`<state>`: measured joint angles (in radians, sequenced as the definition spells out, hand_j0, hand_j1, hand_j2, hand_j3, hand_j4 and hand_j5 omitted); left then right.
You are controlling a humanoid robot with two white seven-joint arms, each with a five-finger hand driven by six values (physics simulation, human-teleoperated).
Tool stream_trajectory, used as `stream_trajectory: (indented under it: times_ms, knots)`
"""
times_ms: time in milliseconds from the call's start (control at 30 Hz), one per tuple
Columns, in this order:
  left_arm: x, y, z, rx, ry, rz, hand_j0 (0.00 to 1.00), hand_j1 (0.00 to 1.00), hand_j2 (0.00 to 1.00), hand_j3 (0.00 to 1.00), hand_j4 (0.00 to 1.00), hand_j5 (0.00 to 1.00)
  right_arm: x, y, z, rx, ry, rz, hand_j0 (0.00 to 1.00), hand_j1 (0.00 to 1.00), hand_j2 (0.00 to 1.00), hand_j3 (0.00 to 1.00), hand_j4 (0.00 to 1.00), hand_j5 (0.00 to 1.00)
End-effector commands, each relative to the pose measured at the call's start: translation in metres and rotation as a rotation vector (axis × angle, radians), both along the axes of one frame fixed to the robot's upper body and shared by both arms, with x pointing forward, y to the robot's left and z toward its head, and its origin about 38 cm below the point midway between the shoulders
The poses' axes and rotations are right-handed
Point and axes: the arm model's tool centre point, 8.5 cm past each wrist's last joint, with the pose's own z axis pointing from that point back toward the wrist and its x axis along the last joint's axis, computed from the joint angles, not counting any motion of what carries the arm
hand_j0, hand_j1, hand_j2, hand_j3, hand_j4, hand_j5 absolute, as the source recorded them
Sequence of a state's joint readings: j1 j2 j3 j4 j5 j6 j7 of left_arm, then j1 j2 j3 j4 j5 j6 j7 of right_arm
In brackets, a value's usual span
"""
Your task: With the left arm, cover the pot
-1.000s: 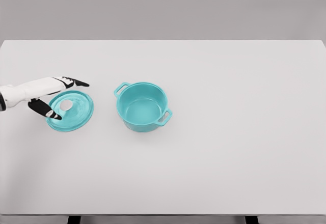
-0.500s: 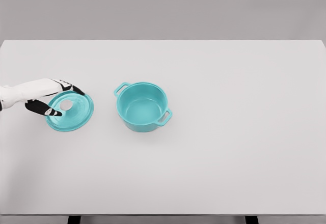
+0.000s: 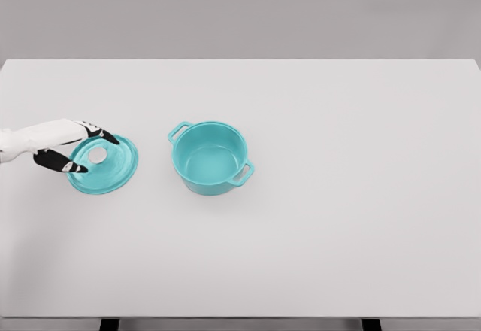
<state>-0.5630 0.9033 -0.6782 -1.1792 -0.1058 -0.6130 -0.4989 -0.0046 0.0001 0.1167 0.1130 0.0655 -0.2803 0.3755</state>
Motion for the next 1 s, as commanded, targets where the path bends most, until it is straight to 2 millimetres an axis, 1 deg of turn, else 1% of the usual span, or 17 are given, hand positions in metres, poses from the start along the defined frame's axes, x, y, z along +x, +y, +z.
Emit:
stream_trajectory:
  times_ms: [0,33,200,233,400,600,767,867,967]
  knots:
    - [0.000,0.001,-0.001,-0.004,0.003,0.008,0.76,0.76,0.76,0.76,0.76,0.76,0.000,0.000,0.000,0.000,0.000,0.000,1.00,1.00,1.00,1.00,1.00,1.00]
    - [0.000,0.000,0.000,-0.007,0.001,0.006,0.70,0.70,0.70,0.70,0.70,0.70,0.000,0.000,0.000,0.000,0.000,0.000,1.00,1.00,1.00,1.00,1.00,1.00]
    - [0.000,0.001,-0.001,-0.007,0.002,0.007,0.66,0.66,0.66,0.66,0.66,0.66,0.000,0.000,0.000,0.000,0.000,0.000,1.00,1.00,1.00,1.00,1.00,1.00]
    - [-0.003,-0.001,-0.007,0.001,0.017,-0.001,0.65,0.65,0.65,0.65,0.65,0.65,-0.001,0.000,0.000,0.000,0.002,0.000,1.00,1.00,1.00,1.00,1.00,1.00]
    - [-0.004,-0.003,-0.010,0.000,0.025,-0.005,0.63,0.63,0.63,0.63,0.63,0.63,-0.001,0.000,0.000,0.000,0.002,0.002,1.00,1.00,1.00,1.00,1.00,1.00]
    - [-0.003,-0.003,-0.009,-0.005,0.022,-0.004,0.53,0.53,0.53,0.53,0.53,0.53,0.000,0.000,0.000,0.000,0.000,0.000,1.00,1.00,1.00,1.00,1.00,1.00]
    - [-0.003,-0.006,-0.008,-0.009,0.018,-0.011,0.52,0.52,0.52,0.52,0.52,0.52,-0.001,0.000,0.000,0.000,0.002,0.000,1.00,1.00,1.00,1.00,1.00,1.00]
    - [-0.003,-0.018,0.002,-0.022,-0.006,-0.048,0.52,0.52,0.52,0.52,0.52,0.52,0.000,0.000,0.000,0.001,-0.001,0.000,1.00,1.00,1.00,1.00,1.00,1.00]
    - [-0.004,-0.024,0.008,-0.027,-0.021,-0.070,0.53,0.53,0.53,0.53,0.53,0.53,0.000,0.000,0.000,0.001,-0.001,0.000,1.00,1.00,1.00,1.00,1.00,1.00]
